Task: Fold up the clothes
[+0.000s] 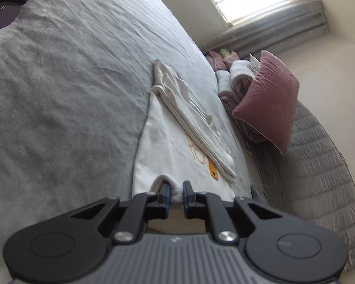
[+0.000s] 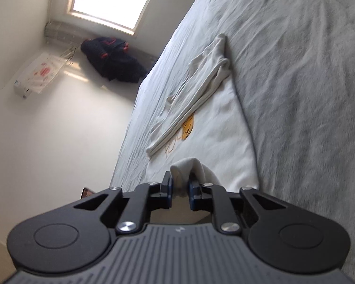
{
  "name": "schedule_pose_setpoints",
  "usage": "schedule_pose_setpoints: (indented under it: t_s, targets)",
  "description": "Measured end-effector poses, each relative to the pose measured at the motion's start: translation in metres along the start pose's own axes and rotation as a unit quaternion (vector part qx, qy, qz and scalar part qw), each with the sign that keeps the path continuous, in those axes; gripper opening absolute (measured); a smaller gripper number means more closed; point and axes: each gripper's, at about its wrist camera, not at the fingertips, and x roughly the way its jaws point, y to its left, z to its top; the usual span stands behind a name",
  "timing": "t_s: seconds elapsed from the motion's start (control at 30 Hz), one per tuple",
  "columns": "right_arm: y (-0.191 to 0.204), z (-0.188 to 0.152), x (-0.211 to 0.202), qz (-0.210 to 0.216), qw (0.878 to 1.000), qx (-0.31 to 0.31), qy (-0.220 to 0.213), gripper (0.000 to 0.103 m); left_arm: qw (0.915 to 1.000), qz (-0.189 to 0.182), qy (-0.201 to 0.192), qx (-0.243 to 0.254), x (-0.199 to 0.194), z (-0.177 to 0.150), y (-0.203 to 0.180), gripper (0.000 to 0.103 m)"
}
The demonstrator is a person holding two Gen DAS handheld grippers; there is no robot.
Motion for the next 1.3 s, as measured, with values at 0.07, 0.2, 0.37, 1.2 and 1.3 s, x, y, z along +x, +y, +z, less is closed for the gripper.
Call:
schedule_pose_setpoints:
  t_s: [0.07,0.2,0.37,1.2,1.3]
  targets:
    - [-0.001,0.003,0.005,-0.01,1.0,0.007,-0.008,0.017,0.9998,0.016,-0.008,-0.006,0.008,0.003,-0.001,0.011]
    - [-0.008,0.007,0.016,-0.033,0.999,0.022,-0.013,0.017,0.9991,0.035,-0.015,-0.02,0.021,0.009,-0.002,0.011]
    - [-0.02,0.01,0.017,-0.037,0.998,0.058,-0.016,0.017,0.9982,0.041,-0.02,-0.04,0.027,0.016,-0.002,0.012]
    - [0.016,-0.022,0.029,-0.172,0.97,-0.158,-0.062,0.044,0.9624,0.187,-0.062,0.187,0.037,-0.001,-0.044,0.039]
    - [0.011,-0.017,0.035,-0.203,0.963,-0.16,-0.073,0.014,0.9506,0.208,-0.076,0.217,0.039,-0.007,-0.051,0.022]
